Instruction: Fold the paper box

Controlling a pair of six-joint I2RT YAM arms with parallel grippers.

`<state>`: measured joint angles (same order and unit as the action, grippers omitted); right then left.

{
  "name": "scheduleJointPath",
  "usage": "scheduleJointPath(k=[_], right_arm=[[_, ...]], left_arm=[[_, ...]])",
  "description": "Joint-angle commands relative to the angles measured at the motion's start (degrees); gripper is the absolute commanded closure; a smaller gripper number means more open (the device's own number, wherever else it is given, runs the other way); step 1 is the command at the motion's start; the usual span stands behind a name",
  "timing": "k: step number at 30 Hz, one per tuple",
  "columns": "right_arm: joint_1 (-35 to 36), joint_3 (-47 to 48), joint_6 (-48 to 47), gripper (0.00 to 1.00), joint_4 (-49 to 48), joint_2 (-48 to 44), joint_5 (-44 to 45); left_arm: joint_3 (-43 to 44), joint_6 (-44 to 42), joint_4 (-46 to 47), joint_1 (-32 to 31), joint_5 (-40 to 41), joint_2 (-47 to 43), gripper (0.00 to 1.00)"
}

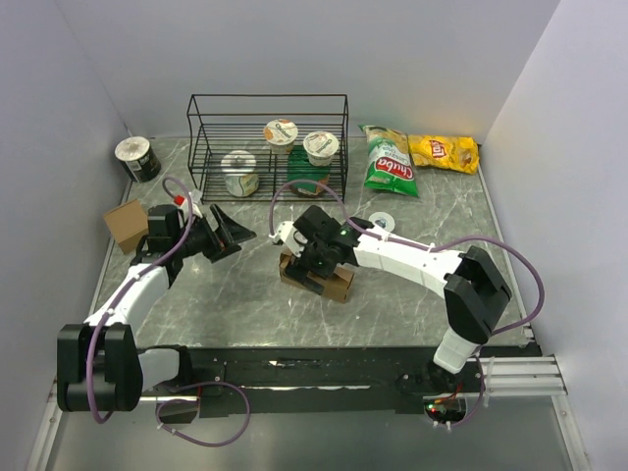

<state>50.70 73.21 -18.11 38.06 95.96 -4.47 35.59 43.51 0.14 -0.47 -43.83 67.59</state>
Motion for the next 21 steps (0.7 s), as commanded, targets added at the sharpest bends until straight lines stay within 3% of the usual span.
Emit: scheduleJointPath(k=[1, 5, 13, 16, 17, 21], right_arm=[[-0.5, 2.6, 2.3, 0.00, -2.7, -5.2, 0.7], [-0.5, 2.7, 4.5, 0.00, -4.0, -9.6, 0.4], [-0.8, -2.3, 14.4, 0.01, -8.3, -19.9, -0.2], [-0.7, -6.1, 22.7, 0.13, -9.7, -22.3, 5.9], [-0.7, -6.8, 24.9, 0.22, -9.8, -22.7, 7.6], [-0.7, -11.7, 34.4, 0.41, -11.3, -24.8, 14.7]], left_arm=[[2.8, -3.6, 4.3, -0.8, -0.3, -0.2, 0.04], [5.7, -8.7, 4.1, -7.0, 4.9, 1.6, 0.04], [6.6, -9.5, 7.9, -12.3, 6.8, 7.5, 0.03], [7.4, -9.4, 8.9, -13.7, 6.7, 10.5, 0.09], [7.5, -8.9, 9.5, -13.9, 6.6, 11.2, 0.10], [7.5, -7.8, 12.6, -14.7, 6.0, 13.9, 0.16]])
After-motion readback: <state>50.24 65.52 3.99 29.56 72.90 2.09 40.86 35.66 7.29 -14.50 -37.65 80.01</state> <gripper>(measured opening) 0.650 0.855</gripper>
